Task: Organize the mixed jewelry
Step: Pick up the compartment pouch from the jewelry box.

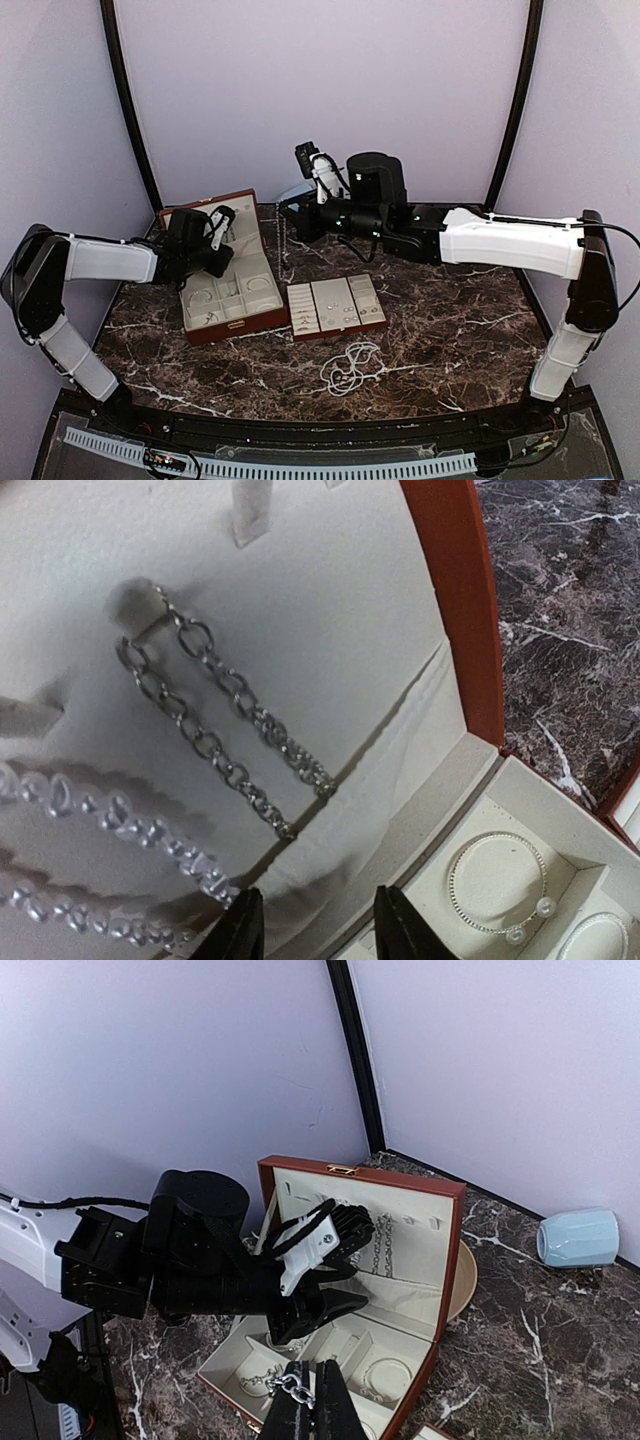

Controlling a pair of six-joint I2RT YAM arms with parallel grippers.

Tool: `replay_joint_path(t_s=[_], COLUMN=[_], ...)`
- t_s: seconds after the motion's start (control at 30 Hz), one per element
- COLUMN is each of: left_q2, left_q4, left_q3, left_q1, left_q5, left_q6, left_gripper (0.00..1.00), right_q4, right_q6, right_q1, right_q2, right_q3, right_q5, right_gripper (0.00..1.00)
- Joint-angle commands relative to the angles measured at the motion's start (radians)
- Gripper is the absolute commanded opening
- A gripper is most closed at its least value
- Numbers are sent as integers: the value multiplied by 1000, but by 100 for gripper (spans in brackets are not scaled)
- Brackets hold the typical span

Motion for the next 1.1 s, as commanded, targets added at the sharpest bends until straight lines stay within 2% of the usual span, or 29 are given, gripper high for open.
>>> replay_joint_path(t_s=[0.0,0.2,0.6,0.7,0.87,1.07], left_q2=[7,29,48,-15,-137,-153], left_q4=[-22,-22,-26,25,55,-63], left_q3=[8,2,2,-28,-42,23], left_q1=[3,3,-7,-9,-4,25], left_q5=[-20,-8,-19,-5,13,98], left_q6=[11,3,6,-12,-19,-63], left_gripper=[41,41,29,39,45,51], right_q4=[54,57,63,61,72,78], right_q6=[8,12,13,13,17,37], right_q1=[-1,-1,-1,-1,-4,-18], right_q2=[-28,-21,-21,-25,-37,-58], right_q3=[-10,-4,-8,-12,-27,-50], right_q5=[-24,-30,-30,-32,-31,-33], right_gripper=[0,0,0,0,0,0])
